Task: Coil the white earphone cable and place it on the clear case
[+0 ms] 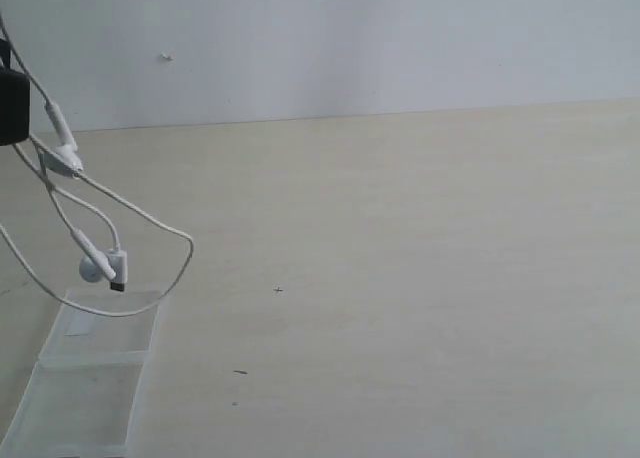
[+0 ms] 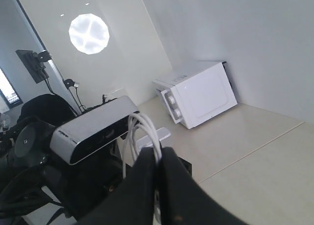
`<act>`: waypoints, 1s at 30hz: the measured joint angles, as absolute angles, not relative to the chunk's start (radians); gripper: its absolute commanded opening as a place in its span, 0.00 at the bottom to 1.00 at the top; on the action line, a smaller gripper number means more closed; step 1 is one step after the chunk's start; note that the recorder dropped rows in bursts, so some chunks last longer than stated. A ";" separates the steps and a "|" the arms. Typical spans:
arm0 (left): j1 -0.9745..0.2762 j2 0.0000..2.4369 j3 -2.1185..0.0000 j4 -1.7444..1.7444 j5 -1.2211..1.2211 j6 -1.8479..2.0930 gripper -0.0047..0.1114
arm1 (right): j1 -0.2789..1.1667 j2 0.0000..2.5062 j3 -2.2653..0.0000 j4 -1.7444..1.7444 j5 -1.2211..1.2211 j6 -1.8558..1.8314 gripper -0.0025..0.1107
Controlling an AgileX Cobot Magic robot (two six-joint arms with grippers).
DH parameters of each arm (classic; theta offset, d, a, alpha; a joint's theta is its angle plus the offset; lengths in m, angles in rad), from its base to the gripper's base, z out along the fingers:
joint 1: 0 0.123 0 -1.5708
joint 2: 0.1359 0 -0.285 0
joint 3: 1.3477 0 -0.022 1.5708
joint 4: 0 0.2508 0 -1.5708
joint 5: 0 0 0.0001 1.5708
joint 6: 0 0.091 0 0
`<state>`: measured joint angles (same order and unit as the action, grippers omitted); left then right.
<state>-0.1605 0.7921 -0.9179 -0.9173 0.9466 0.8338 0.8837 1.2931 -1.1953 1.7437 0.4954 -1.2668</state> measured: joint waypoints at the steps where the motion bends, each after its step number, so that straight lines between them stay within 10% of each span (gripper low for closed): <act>1: -0.161 0.792 -0.916 -0.917 0.947 0.834 0.50 | 0.884 1.293 -1.195 1.744 0.495 -1.267 0.02; 30: -0.161 0.792 -0.854 -1.024 0.866 0.882 0.44 | 0.884 1.293 -1.195 1.744 0.497 -1.269 0.02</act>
<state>-0.1605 0.7921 -0.8536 -1.0240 0.8659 0.8825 0.8837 1.2931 -1.1953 1.7437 0.4973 -1.2688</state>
